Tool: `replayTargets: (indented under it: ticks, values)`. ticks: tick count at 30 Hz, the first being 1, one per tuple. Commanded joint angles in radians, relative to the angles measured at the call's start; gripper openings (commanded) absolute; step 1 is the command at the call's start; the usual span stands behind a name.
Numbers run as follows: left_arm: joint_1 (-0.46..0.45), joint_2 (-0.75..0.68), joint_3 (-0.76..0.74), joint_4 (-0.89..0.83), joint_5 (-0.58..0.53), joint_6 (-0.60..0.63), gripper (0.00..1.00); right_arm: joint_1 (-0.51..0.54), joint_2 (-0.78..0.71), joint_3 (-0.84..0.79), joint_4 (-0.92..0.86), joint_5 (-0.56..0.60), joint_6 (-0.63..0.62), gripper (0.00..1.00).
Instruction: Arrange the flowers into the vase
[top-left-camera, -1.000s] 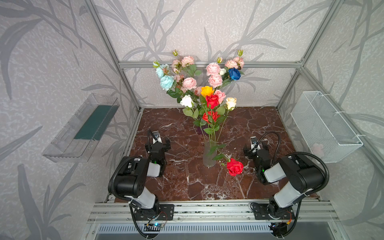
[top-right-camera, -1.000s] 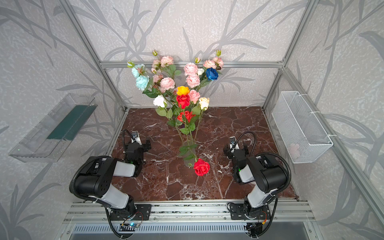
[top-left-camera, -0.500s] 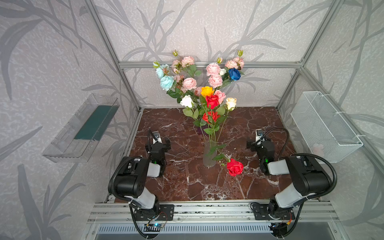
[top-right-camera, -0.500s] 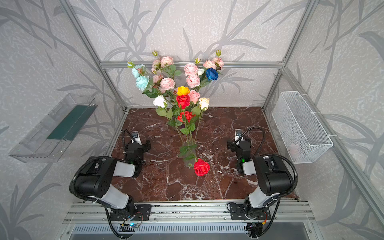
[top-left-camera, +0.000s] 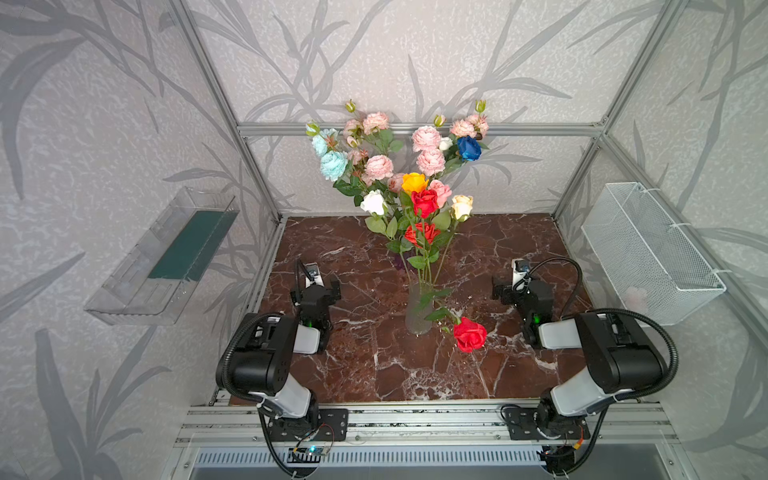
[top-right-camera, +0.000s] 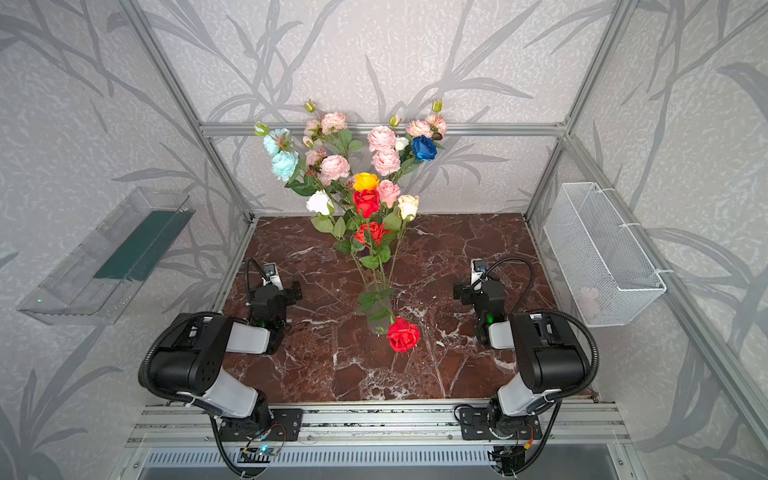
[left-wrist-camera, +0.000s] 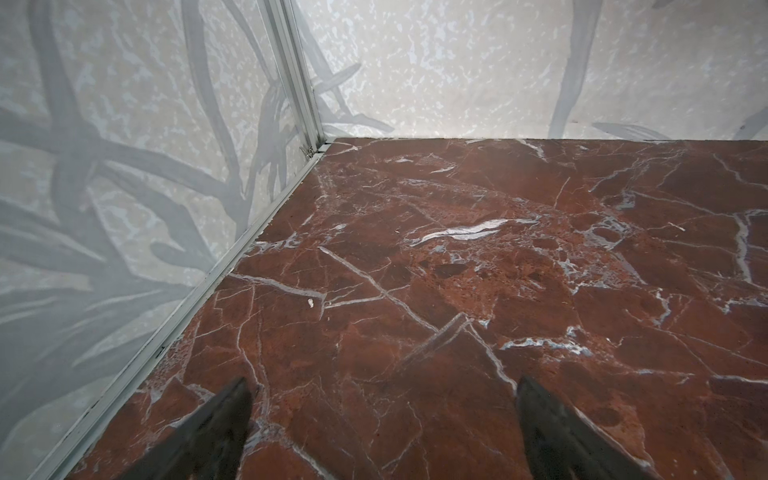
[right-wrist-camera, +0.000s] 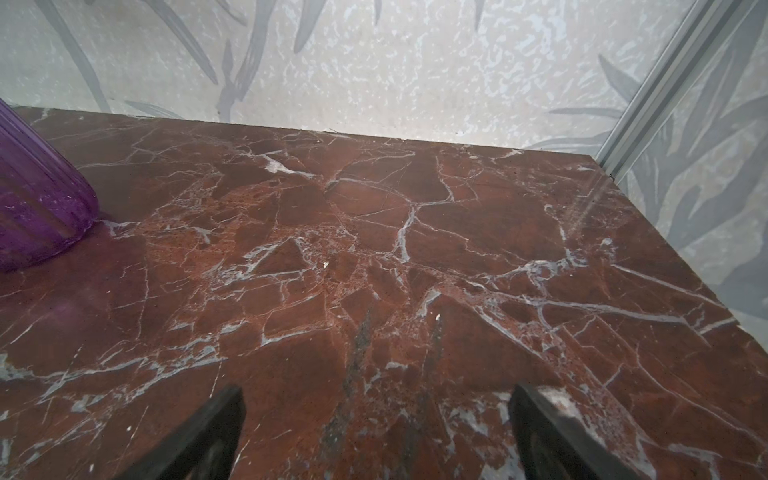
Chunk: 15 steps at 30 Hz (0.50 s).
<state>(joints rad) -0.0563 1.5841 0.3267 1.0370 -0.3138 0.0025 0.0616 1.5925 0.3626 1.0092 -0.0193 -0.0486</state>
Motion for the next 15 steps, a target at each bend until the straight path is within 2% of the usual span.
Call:
replayTargets:
  ticks: [1,3,6,15]
  values:
    - [0.030,-0.008,0.038,-0.049,0.065,-0.018,0.99,0.001,-0.007,0.006,-0.016,-0.049,-0.007,0.99]
    - [0.065,-0.019,0.053,-0.102,0.142,-0.043,0.99,0.006,-0.006,0.010,-0.027,-0.055,-0.017,0.99]
    - [0.070,-0.018,0.052,-0.101,0.187,-0.033,0.99,0.008,-0.007,0.011,-0.027,-0.054,-0.016,0.99]
    - [0.078,-0.018,0.051,-0.098,0.199,-0.035,0.99,0.009,-0.007,0.012,-0.029,-0.051,-0.018,0.99]
